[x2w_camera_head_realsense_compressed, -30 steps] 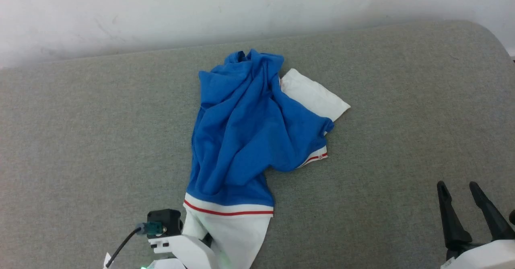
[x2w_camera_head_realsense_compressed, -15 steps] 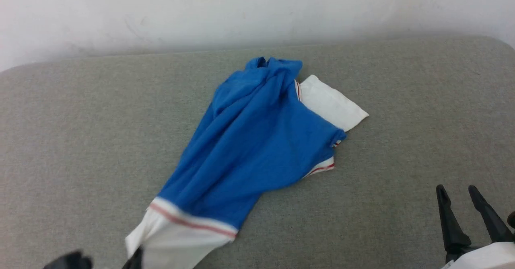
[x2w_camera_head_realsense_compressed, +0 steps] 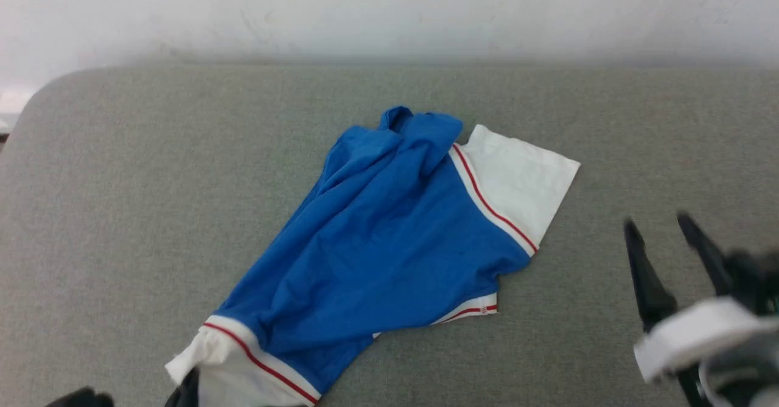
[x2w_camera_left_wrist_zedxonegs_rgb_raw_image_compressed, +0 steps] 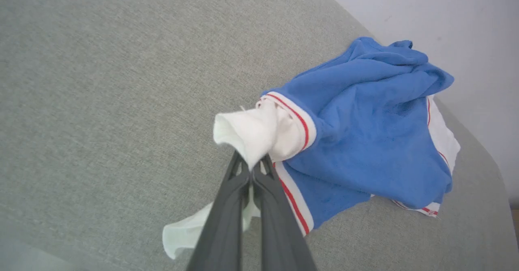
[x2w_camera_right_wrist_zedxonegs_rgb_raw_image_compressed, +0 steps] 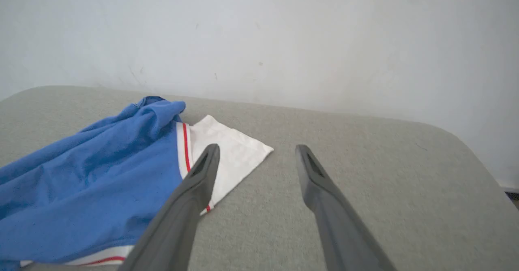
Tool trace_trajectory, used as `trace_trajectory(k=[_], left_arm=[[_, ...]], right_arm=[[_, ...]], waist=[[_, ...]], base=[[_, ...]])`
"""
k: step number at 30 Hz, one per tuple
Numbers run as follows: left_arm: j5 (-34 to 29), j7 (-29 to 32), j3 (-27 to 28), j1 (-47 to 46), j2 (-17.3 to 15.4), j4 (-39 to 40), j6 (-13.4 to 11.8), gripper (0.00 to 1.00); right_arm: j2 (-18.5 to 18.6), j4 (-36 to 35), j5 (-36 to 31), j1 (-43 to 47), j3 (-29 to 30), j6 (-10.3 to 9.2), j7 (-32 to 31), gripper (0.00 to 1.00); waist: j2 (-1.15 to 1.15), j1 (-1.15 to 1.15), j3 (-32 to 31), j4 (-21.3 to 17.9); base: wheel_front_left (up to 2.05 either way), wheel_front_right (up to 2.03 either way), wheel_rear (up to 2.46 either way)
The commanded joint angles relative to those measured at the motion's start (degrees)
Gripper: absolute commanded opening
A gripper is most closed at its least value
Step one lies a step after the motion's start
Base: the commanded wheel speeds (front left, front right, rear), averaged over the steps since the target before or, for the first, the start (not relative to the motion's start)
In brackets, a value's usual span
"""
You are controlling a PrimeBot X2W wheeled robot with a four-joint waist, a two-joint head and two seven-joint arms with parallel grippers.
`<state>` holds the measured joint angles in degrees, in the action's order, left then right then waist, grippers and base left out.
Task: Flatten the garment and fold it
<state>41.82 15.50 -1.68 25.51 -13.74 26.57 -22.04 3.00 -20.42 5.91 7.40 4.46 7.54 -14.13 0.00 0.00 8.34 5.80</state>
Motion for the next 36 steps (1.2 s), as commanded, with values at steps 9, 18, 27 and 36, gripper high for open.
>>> trace_trajectory(k=[9,18,27,36], left_arm=[[-1.9,-0.9,-4.8,-9.2,1.1,1.2,2.3,0.00],[-2.7,-1.4,-7.4,-14.1,1.8,2.7,3.8,0.00],[-2.8,-1.3,-9.8,-17.0,2.7,1.7,4.8,0.00],[-2.2,-1.3,-10.8,-18.0,3.3,0.7,5.5,0.00]], right_arm=[[8.3,5.2,1.2,-27.7,-5.6,-0.05,-18.1,1.00],[17.1,17.1,8.6,-39.5,-8.0,-0.05,-33.7,1.00],[22.4,21.3,11.2,-39.5,-10.6,-0.05,-35.6,1.00],[26.6,23.3,13.8,-38.4,-14.9,-0.05,-36.7,1.00]], waist=[[0.00,0.00,9.2,3.6],[0.00,0.00,15.9,7.3],[0.00,0.00,20.4,10.7],[0.00,0.00,21.7,12.1]], base=[[0.00,0.00,0.00],[0.00,0.00,0.00],[0.00,0.00,0.00],[0.00,0.00,0.00]])
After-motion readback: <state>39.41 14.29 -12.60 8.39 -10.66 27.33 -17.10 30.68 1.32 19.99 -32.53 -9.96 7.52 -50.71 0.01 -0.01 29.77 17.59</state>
